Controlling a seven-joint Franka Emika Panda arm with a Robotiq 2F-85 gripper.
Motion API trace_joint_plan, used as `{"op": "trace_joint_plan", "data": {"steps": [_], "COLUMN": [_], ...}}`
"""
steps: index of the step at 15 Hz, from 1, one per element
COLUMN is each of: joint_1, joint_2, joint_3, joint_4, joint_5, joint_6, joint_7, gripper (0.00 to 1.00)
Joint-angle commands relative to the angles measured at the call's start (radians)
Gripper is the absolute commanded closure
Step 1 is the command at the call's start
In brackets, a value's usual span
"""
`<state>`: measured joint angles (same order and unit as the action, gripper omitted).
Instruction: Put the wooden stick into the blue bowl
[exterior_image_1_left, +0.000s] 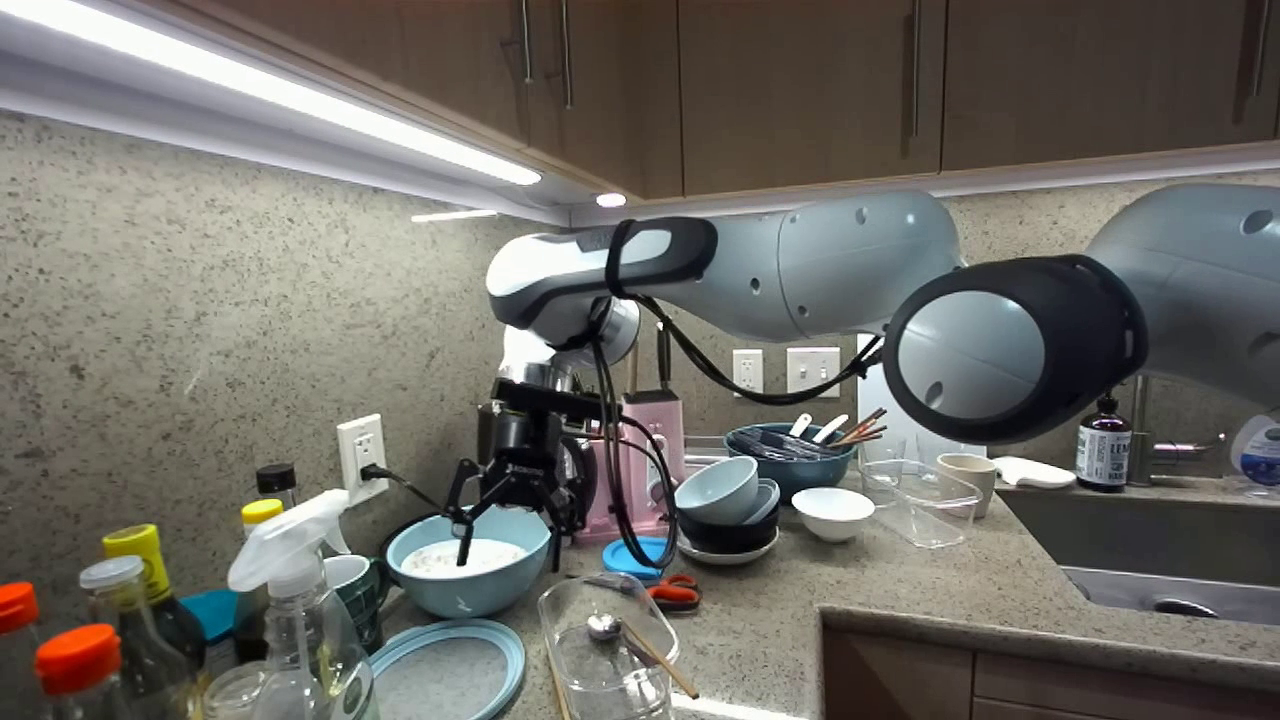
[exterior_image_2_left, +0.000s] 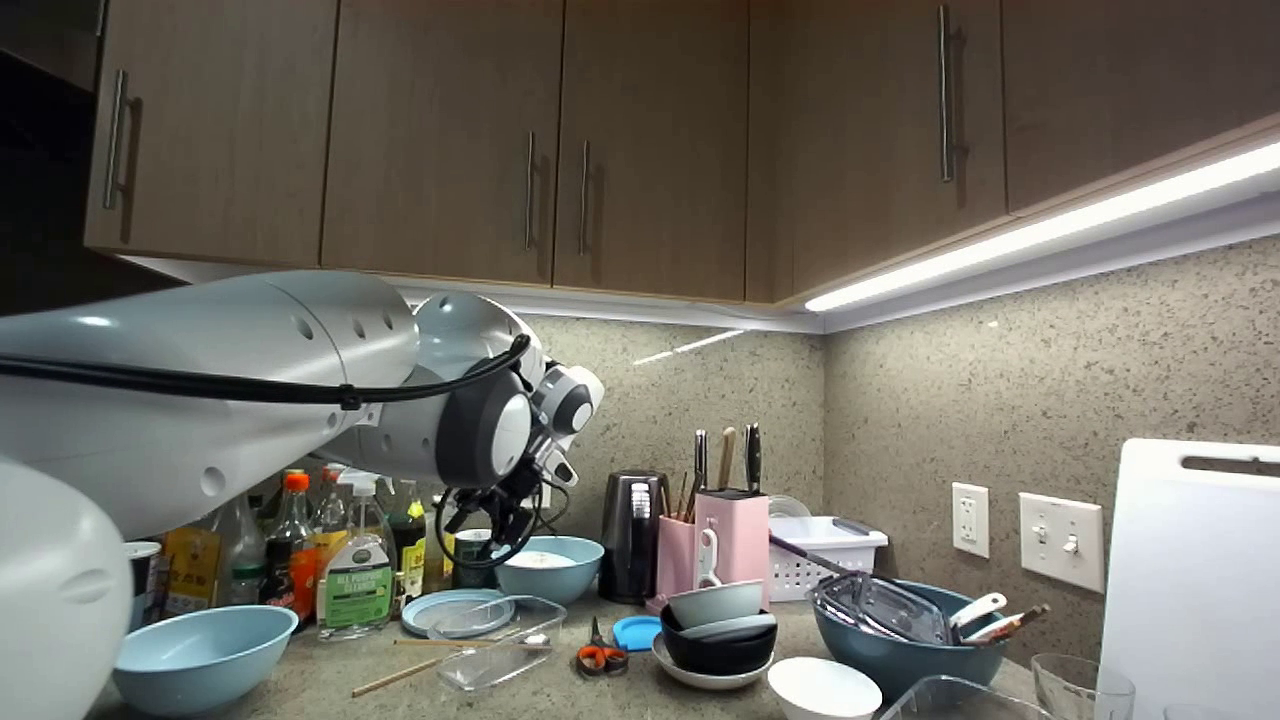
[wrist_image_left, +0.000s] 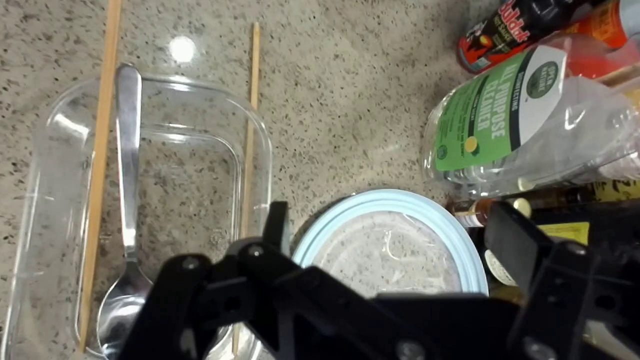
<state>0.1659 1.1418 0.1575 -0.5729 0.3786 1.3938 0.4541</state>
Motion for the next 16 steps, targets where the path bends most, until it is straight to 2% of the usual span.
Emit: {"op": "trace_joint_plan", "data": {"steps": [1,5,9,16], "joint_1": [0.012,0.059,0.095,0.089], "joint_2": [0.004,0.004,-0.01,0.0], "joint_3": [-0.013,-0.076,-0.138,-0.13], "joint_4": [0.0,-0.001,-0.009,0.001], "joint_5": [-0.014,-0.088,-0.156,-0.131], "joint_6": [0.022,0.083,0.09,0.081], "joint_7": [0.017,0.017,0.026,0.004], "gripper": [0.0,0.0,0.0,0.0]}}
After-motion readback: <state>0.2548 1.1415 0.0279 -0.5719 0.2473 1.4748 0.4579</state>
